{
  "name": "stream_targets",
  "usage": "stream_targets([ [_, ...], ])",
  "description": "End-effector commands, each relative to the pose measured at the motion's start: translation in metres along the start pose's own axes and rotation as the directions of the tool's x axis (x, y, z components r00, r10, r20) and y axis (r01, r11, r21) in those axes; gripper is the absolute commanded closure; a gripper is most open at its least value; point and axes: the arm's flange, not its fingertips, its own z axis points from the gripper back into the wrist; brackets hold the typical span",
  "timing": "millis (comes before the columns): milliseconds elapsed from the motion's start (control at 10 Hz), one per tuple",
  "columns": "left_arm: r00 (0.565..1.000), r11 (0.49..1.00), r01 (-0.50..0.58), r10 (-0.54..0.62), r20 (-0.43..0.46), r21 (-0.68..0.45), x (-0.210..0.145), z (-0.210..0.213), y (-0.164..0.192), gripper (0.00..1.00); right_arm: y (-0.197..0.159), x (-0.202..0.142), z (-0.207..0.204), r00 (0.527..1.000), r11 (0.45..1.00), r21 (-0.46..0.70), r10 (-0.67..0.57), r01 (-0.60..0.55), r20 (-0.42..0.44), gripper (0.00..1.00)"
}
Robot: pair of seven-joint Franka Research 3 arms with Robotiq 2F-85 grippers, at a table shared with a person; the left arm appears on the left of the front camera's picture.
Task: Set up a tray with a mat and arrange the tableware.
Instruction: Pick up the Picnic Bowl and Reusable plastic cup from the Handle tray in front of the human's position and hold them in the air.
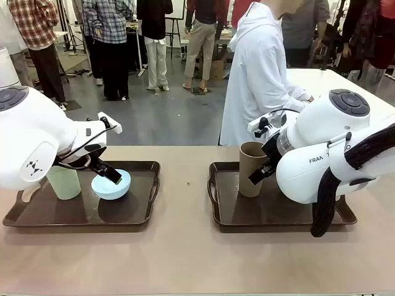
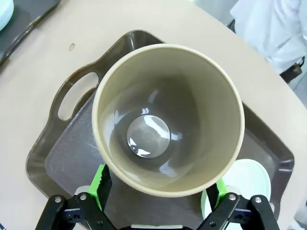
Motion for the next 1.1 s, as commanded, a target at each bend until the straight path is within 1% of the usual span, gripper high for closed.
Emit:
stream_targets([
  [0,1.0,1.0,0.0,0.0,0.0,0.0,0.0,0.0,0.0,0.0,0.0,0.0,0.0,1.0,1.0,0.0,0.0,0.0,0.0,0.0],
  [1000,1.0,1.0,0.0,0.0,0.0,0.0,0.0,0.0,0.0,0.0,0.0,0.0,0.0,1.0,1.0,0.0,0.0,0.0,0.0,0.0],
])
